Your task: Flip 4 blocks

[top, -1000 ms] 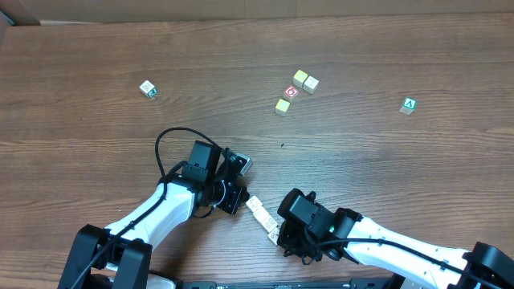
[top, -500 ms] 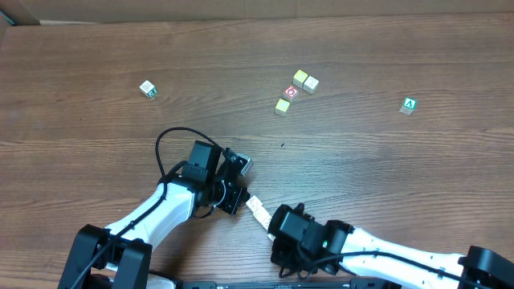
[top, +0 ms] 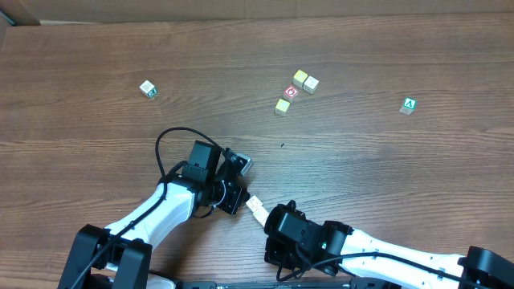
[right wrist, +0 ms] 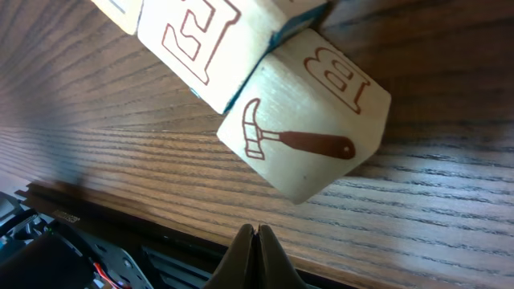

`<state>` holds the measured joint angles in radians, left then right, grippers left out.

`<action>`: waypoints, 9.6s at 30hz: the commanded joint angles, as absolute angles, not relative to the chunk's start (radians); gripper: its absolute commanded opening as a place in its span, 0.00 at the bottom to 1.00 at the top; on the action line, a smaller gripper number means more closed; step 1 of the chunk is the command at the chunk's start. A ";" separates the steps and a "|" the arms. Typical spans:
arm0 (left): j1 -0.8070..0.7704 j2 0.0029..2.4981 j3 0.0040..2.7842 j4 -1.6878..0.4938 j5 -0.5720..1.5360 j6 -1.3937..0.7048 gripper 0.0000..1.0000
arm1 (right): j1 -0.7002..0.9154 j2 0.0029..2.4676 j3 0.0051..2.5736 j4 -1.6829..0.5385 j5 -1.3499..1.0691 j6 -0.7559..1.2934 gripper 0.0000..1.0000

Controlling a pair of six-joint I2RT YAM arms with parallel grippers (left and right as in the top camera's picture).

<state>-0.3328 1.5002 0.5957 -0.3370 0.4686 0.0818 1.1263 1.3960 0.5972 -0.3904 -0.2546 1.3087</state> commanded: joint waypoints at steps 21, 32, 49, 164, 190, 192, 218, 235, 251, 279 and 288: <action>-0.327 1.510 0.609 -0.339 0.487 0.101 0.04 | 1.104 1.438 0.620 -0.364 -0.187 1.336 0.04; -0.327 1.510 0.609 -0.340 0.488 0.101 0.04 | 1.104 1.438 0.620 -0.364 -0.176 1.340 0.04; -0.327 1.510 0.609 -0.340 0.488 0.101 0.04 | 1.104 1.438 0.620 -0.370 -0.163 1.362 0.04; -0.328 1.510 0.609 -0.362 0.496 0.154 0.04 | 1.133 1.476 0.708 -0.558 -0.047 1.647 0.04; -0.363 1.510 0.609 -0.355 0.518 0.150 0.04 | 1.133 1.484 0.708 -0.543 -0.069 1.726 0.04; -0.363 1.510 0.609 -0.355 0.518 0.150 0.04 | 1.133 1.484 0.708 -0.543 -0.069 1.729 0.04; -0.370 1.510 0.609 -0.354 0.544 0.153 0.04 | 1.134 1.484 0.708 -0.527 -0.073 1.755 0.04; -0.379 1.510 0.609 -0.354 0.539 0.159 0.04 | 1.162 1.484 0.708 -0.509 -0.062 1.781 0.04; -0.382 1.510 0.609 -0.343 0.511 0.149 0.04 | 1.168 1.484 0.708 -0.502 -0.062 1.781 0.04; -0.382 1.510 0.609 -0.339 0.463 0.126 0.04 | 1.172 1.484 0.708 -0.501 -0.062 1.781 0.04; -0.382 1.510 0.609 -0.324 0.464 0.128 0.04 | 1.172 1.484 0.708 -0.501 -0.065 1.781 0.04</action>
<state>-0.3668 1.5002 0.6048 -0.3237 0.4332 0.1337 1.1721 1.4815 0.7063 -0.5156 -0.1040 1.7763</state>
